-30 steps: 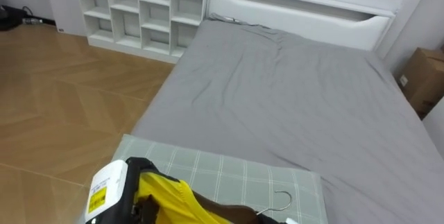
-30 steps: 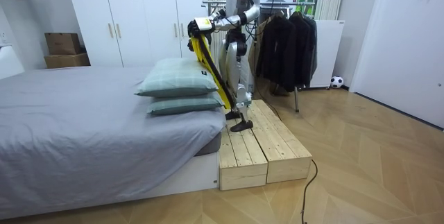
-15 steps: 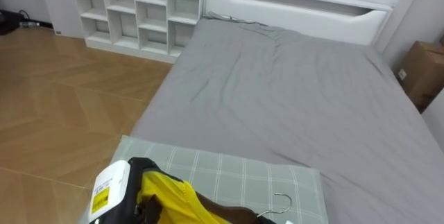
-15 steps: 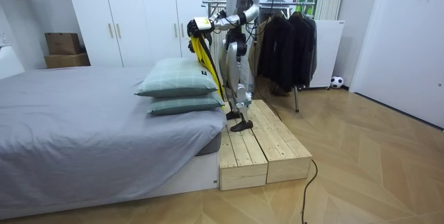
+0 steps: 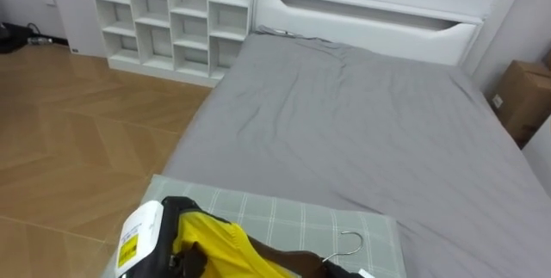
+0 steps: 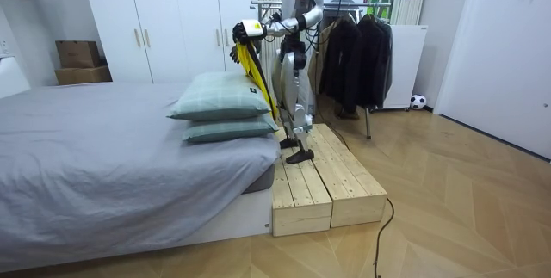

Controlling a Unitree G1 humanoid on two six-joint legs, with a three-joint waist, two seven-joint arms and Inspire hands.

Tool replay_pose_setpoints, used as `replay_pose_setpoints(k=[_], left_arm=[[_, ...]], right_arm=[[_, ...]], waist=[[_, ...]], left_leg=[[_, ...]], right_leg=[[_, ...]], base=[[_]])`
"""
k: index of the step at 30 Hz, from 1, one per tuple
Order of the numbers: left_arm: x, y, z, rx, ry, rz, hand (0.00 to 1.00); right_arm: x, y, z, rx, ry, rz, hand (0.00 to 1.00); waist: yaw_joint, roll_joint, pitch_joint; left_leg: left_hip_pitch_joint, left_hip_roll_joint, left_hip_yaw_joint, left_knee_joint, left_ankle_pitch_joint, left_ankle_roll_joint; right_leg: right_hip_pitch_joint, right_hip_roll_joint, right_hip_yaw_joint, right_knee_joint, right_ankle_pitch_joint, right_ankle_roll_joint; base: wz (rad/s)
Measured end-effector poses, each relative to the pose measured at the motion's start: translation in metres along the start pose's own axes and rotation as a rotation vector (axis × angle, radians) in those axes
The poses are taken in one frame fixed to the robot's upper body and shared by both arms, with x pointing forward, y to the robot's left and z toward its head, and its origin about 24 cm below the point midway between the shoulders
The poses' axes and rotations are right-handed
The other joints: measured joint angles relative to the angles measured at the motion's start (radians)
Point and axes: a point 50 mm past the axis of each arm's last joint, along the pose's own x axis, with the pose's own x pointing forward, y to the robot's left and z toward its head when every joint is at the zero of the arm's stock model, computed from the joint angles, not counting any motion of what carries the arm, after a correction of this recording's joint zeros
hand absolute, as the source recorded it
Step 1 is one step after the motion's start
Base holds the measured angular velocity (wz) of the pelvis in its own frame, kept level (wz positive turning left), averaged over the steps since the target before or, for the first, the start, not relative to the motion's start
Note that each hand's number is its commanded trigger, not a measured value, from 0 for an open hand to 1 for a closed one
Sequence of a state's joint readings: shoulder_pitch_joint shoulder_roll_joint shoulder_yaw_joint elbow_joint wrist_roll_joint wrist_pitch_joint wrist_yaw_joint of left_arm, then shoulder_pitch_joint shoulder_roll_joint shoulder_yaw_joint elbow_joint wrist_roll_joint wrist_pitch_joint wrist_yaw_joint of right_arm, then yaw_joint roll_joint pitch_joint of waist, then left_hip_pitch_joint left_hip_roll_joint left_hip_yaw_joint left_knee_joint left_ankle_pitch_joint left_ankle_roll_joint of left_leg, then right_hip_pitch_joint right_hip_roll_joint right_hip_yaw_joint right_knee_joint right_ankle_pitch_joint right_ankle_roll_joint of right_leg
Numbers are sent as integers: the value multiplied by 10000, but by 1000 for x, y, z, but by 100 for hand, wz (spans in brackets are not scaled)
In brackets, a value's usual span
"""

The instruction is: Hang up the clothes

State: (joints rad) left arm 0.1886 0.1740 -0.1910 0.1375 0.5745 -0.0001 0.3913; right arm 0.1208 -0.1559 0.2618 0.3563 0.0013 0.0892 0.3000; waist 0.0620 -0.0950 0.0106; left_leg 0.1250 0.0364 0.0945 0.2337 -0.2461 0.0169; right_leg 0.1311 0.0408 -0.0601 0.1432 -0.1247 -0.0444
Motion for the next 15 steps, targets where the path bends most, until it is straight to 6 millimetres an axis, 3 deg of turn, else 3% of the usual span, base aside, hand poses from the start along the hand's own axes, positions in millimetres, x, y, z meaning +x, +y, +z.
replay_pose_setpoints(k=[7,15], left_arm=[[0,0,0,-246,103,21,100],[-1,-3,2,-323,55,-78,100]], right_arm=[[1,0,3,857,-303,-269,0],[1,-1,3,922,-314,-675,0]], waist=[[1,143,58],[-30,353,22]], left_leg=[[24,-22,-26,15,-3,9],[61,-51,-85,-143,-2,7]], right_leg=[[62,-7,17,-75,-2,4],[58,2,-162,-76,-6,11]], base=[[1],[2]])
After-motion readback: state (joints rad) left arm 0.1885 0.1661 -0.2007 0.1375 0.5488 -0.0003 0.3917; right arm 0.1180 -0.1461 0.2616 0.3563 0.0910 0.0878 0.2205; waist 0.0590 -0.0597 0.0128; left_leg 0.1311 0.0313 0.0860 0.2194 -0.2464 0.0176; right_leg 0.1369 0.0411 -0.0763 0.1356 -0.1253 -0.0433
